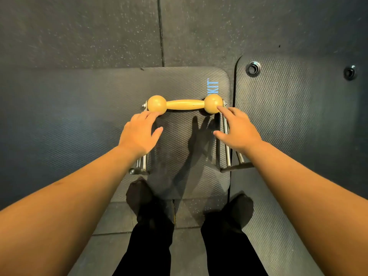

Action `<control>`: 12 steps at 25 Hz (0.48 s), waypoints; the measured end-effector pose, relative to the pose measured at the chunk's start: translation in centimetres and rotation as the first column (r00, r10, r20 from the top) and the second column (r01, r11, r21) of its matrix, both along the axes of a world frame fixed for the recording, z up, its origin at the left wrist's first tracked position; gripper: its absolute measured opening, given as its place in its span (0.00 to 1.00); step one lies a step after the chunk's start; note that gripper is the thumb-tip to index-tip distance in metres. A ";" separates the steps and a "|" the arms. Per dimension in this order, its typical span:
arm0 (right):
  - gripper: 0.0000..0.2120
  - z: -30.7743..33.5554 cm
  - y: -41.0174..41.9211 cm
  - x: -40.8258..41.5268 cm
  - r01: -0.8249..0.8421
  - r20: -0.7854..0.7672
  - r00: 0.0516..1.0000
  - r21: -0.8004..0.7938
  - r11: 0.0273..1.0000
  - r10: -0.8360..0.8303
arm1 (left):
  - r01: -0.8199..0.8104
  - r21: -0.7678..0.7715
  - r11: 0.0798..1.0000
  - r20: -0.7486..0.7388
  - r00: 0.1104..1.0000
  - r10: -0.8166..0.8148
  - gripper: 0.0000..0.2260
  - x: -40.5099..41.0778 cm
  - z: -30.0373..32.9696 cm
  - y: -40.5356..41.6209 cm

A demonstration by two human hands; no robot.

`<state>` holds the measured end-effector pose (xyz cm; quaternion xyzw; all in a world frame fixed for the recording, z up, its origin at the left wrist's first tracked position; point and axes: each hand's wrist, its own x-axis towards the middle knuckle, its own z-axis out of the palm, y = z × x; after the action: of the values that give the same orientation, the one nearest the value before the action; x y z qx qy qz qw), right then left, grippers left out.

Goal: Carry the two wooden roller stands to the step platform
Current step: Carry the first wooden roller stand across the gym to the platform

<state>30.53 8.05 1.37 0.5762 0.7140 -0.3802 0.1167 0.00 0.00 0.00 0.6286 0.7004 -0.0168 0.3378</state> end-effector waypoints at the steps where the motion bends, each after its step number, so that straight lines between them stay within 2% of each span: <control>1: 0.41 -0.5 -0.2 0.2 0.091 0.002 0.996 -0.015 0.996 -0.091 | -0.078 0.004 0.997 0.019 0.997 0.078 0.24 -0.1 -0.5 -0.3; 3: 0.46 -0.8 -0.6 0.5 0.366 0.031 0.930 -0.145 0.919 -0.365 | -0.271 -0.037 0.962 0.038 0.961 0.273 0.27 -0.3 -1.4 -0.8; 4: 0.48 -1.0 -0.9 0.5 0.509 0.071 0.857 -0.267 0.818 -0.510 | -0.387 -0.109 0.916 0.046 0.918 0.393 0.29 -0.4 -1.8 -1.3; 5: 0.49 -1.3 -1.0 0.5 0.625 0.128 0.764 -0.389 0.676 -0.633 | -0.500 -0.203 0.842 0.058 0.852 0.520 0.30 -0.3 -2.5 -1.5; 6: 0.47 -1.5 -1.0 0.5 0.693 0.201 0.683 -0.483 0.536 -0.702 | -0.604 -0.321 0.729 0.062 0.755 0.653 0.29 -0.3 -3.1 -1.8; 7: 0.44 -1.7 -0.9 0.7 0.710 0.234 0.643 -0.539 0.453 -0.729 | -0.667 -0.457 0.589 0.077 0.629 0.773 0.24 -0.1 -3.4 -2.0; 9: 0.37 -1.9 -0.9 1.1 0.699 0.262 0.661 -0.555 0.451 -0.703 | -0.667 -0.670 0.325 0.066 0.382 0.922 0.12 0.3 -4.0 -2.8; 10: 0.35 -2.1 -0.9 1.4 0.698 0.260 0.667 -0.547 0.463 -0.698 | -0.659 -0.698 0.280 0.059 0.337 0.940 0.11 0.2 -4.1 -3.0; 12: 0.36 -2.6 -1.0 1.6 0.703 0.236 0.656 -0.536 0.467 -0.717 | -0.675 -0.676 0.296 0.072 0.339 0.938 0.14 -0.3 -4.5 -3.3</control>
<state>32.18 7.00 -1.27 0.7493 0.2568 -0.6001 0.1115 -0.30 -3.28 -4.51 0.0266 0.7840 0.1179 0.6089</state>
